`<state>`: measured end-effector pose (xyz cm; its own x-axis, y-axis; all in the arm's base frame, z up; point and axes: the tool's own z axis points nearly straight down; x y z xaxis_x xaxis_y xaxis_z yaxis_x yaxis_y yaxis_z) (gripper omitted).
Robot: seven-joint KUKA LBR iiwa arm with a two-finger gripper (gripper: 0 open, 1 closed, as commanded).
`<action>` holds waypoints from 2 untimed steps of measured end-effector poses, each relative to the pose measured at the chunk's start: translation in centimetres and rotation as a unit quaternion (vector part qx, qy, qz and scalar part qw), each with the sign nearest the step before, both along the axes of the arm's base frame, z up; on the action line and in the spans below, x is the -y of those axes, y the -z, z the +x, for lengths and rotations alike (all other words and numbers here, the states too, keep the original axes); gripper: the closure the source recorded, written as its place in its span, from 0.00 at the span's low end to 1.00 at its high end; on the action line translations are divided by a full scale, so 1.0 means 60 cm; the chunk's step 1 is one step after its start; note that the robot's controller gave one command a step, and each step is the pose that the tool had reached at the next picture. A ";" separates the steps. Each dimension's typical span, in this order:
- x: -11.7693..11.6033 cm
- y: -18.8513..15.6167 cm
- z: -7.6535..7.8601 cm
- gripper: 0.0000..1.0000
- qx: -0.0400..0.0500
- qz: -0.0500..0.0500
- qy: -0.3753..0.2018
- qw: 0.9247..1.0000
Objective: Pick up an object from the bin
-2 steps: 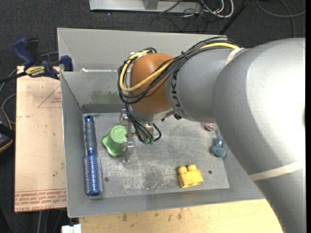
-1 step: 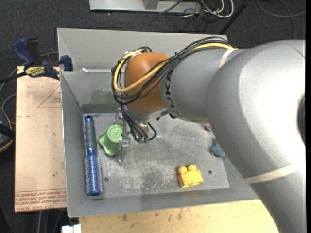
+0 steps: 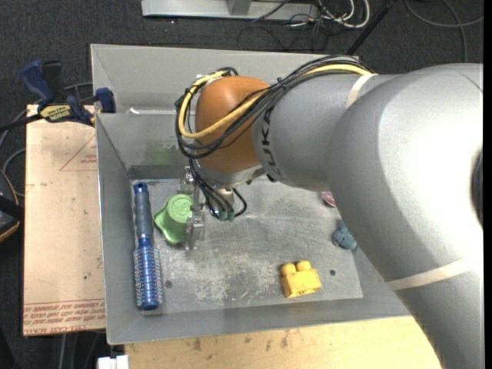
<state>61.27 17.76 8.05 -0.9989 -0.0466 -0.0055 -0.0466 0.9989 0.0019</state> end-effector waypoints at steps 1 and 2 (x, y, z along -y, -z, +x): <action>0.000 0.000 0.000 1.00 0.000 0.000 0.000 1.000; 0.010 -0.217 0.020 1.00 0.003 0.000 -0.031 1.000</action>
Offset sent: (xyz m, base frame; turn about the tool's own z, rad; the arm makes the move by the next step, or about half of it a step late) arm 0.0000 0.0000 0.0000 0.0000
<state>62.46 17.13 21.09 -0.9940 -0.1086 -0.0123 -0.1087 0.9941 0.0020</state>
